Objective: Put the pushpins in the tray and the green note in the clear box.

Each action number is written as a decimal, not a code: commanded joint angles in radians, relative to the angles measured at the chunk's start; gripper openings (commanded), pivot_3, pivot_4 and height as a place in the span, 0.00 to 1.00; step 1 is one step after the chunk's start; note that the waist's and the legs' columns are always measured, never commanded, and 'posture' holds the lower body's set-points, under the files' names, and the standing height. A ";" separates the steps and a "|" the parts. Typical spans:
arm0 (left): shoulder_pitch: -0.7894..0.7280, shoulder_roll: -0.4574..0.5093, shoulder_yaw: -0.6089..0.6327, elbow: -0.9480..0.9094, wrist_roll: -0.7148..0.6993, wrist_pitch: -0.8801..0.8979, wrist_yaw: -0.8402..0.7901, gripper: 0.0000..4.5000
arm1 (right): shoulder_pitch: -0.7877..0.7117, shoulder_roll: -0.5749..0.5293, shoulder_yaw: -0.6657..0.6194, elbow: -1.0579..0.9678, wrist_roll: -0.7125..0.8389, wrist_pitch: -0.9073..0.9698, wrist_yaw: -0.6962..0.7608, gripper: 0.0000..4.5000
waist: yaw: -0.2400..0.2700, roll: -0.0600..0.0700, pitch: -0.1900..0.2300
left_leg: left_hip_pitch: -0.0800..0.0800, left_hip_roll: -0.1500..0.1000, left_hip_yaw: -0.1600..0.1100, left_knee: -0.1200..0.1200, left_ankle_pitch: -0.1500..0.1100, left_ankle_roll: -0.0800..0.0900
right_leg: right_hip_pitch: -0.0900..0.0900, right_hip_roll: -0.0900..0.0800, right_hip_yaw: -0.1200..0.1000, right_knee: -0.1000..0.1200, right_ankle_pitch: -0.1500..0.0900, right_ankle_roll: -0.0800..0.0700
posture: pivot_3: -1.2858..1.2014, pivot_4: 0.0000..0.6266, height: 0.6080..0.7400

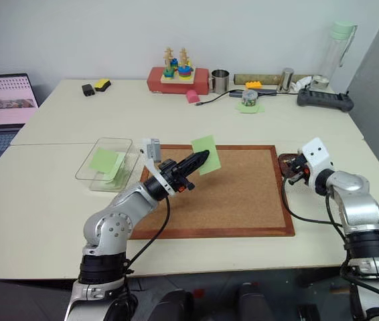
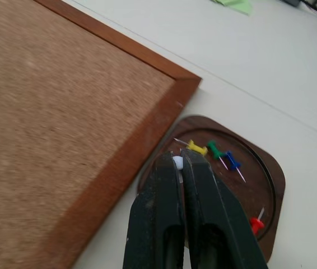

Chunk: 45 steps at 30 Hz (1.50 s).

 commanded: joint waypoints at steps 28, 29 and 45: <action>-0.025 0.129 0.180 -0.160 0.170 -0.104 0.302 0.00 | -0.043 -0.110 -0.049 -0.439 0.320 0.062 0.379 0.92 | -0.001 0.000 0.000 | 0.000 0.001 -0.002 -0.001 0.000 0.000 | 0.000 0.001 -0.001 0.000 0.000 0.000 | 0.52 0.24 1.00; 0.003 0.174 0.173 -0.169 0.212 -0.102 0.297 0.00 | -0.057 -0.116 -0.037 -0.481 0.350 0.092 0.407 0.92 | -0.001 0.000 0.000 | 0.000 0.001 -0.002 0.000 0.000 0.000 | 0.000 0.001 -0.001 0.000 0.000 0.000 | 0.52 0.24 1.00; 0.064 0.395 0.247 0.017 0.390 -0.089 0.302 0.00 | -0.229 -0.081 0.086 -0.511 0.407 0.178 0.530 0.92 | 0.010 -0.002 0.001 | -0.002 0.001 -0.002 0.000 0.000 0.000 | -0.001 -0.002 -0.003 -0.001 0.000 0.000 | 0.52 0.24 1.00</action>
